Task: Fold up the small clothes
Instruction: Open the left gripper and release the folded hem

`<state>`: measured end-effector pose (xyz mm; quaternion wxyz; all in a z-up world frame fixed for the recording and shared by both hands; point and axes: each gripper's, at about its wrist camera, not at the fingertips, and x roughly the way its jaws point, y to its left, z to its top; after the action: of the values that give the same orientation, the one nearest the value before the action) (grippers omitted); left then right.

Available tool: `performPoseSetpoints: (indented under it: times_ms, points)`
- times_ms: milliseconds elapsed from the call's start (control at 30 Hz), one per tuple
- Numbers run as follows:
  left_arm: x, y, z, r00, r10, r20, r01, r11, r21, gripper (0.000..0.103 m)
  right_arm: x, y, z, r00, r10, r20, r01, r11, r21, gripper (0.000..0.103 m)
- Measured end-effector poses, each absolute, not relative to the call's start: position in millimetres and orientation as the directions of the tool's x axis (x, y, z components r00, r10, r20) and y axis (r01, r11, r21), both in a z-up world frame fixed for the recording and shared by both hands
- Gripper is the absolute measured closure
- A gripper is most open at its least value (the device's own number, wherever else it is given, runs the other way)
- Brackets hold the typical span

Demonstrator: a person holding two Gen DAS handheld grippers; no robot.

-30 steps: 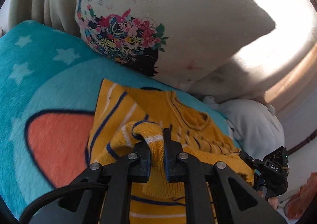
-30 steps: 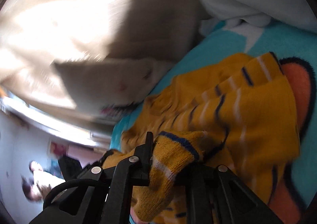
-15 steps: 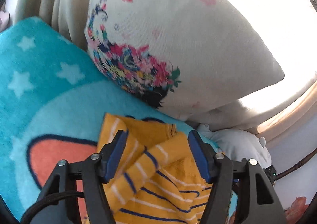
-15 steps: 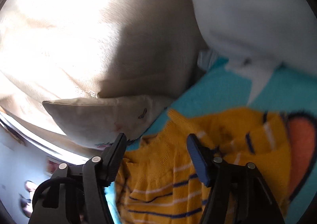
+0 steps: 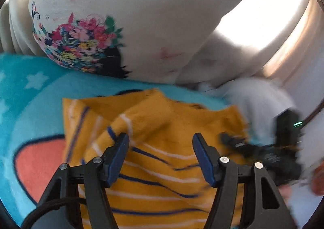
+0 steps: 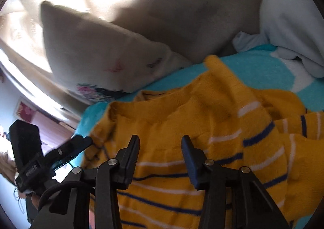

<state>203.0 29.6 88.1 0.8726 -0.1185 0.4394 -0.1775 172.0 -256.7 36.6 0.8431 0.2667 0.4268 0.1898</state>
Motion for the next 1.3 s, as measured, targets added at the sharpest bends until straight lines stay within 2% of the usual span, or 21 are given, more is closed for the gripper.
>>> performPoseSetpoints:
  times_ms: [100,233,400,467,533,633,767,867,967,1033,1133,1200,1300]
  points:
    - [223.5,40.3,72.9,0.558,-0.3,-0.774,0.111,0.951,-0.288,0.039,178.8,-275.1,33.0,0.596,0.451,-0.664,-0.029,0.838,0.544,0.059]
    - [243.0,67.5,60.0,0.585,-0.133,-0.8,-0.015,0.984,-0.175,0.039,184.4,-294.5,28.2,0.613,0.429,-0.664,0.002,0.839,0.544,0.061]
    - [240.5,102.7,50.6,0.556,-0.22,-0.802,-0.069,0.949,-0.308,0.039,185.3,-313.6,28.0,0.657,0.333,-0.677,0.074,0.865,0.497,0.061]
    - [232.9,113.0,53.8,0.563,-0.231,-0.794,-0.091,0.937,-0.337,0.039,185.7,-320.0,29.2,0.662,0.323,-0.677,0.091,0.861,0.5,0.061]
    - [226.4,122.8,58.2,0.565,-0.24,-0.789,-0.106,0.927,-0.358,0.039,180.6,-328.9,36.4,0.68,0.254,-0.688,0.138,0.877,0.461,0.059]
    - [203.7,139.5,67.1,0.575,-0.233,-0.784,-0.122,0.923,-0.365,0.039,169.5,-344.3,45.2,0.692,0.203,-0.692,0.182,0.88,0.439,0.055]
    - [165.1,152.8,82.5,0.596,-0.211,-0.775,-0.116,0.932,-0.343,0.039,134.0,-354.8,67.8,0.715,0.234,-0.659,0.127,0.883,0.451,0.055]
    - [138.9,147.4,87.8,0.608,-0.189,-0.771,-0.094,0.947,-0.306,0.039,110.2,-337.1,75.5,0.712,0.307,-0.631,0.041,0.88,0.474,0.055]
    - [113.5,133.9,77.3,0.613,-0.175,-0.771,-0.052,0.964,-0.26,0.039,87.7,-318.1,69.9,0.678,0.405,-0.613,-0.056,0.86,0.506,0.049]
    - [111.4,119.9,66.4,0.592,-0.105,-0.799,-0.042,0.986,-0.161,0.039,77.3,-306.8,59.3,0.65,0.44,-0.62,-0.101,0.858,0.503,0.047]
    - [109.5,117.1,49.2,0.578,0.03,-0.815,-0.078,0.997,-0.019,0.038,72.1,-303.8,37.1,0.617,0.396,-0.68,-0.062,0.886,0.46,0.048]
    - [107.4,124.3,44.7,0.575,0.061,-0.816,-0.1,0.995,0.004,0.037,67.7,-312.1,31.9,0.639,0.36,-0.68,-0.037,0.897,0.44,0.051]
    - [99.9,138.0,48.8,0.569,0.132,-0.812,-0.153,0.987,0.053,0.037,59.3,-322.8,39.9,0.67,0.198,-0.715,0.055,0.948,0.314,0.051]
